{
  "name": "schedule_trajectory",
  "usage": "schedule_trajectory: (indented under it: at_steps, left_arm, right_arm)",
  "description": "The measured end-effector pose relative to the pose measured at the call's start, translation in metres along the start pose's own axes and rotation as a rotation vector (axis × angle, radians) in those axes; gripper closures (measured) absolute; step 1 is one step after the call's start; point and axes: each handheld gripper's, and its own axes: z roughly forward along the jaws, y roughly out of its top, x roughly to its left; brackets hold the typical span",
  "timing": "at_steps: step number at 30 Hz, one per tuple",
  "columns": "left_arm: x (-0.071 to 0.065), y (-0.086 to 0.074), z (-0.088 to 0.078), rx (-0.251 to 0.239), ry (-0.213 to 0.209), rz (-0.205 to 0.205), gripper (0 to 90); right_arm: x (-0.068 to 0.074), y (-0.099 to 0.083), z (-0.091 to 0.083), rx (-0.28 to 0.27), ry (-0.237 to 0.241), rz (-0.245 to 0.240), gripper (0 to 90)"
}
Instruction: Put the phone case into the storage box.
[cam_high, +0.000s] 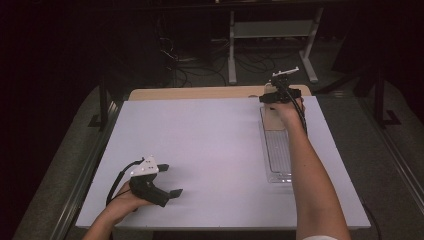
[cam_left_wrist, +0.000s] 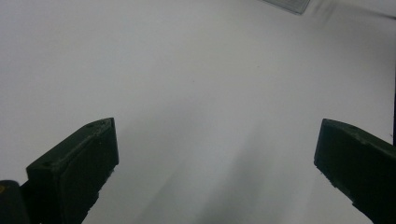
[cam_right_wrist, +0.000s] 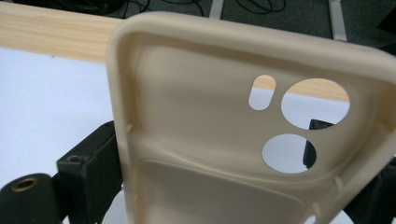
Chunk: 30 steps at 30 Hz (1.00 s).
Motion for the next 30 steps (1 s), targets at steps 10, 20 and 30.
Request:
schedule_trajectory:
  at_steps: [10,20,30]
  left_arm:
    - [-0.001,0.0,0.0017,0.005,-0.004,-0.002,0.0]
    - [-0.0005,0.0001,0.0017,0.003,-0.003,0.01,0.0]
    - [-0.0009,0.0005,0.0023,0.011,-0.004,0.015,0.0]
  right_arm:
    - [-0.0028,-0.0031,0.0057,0.019,0.015,-0.007,6.8]
    - [-0.0022,-0.0052,0.0085,0.039,0.021,-0.004,5.8]
    - [-0.0019,-0.0044,0.0047,0.023,0.045,-0.013,3.4]
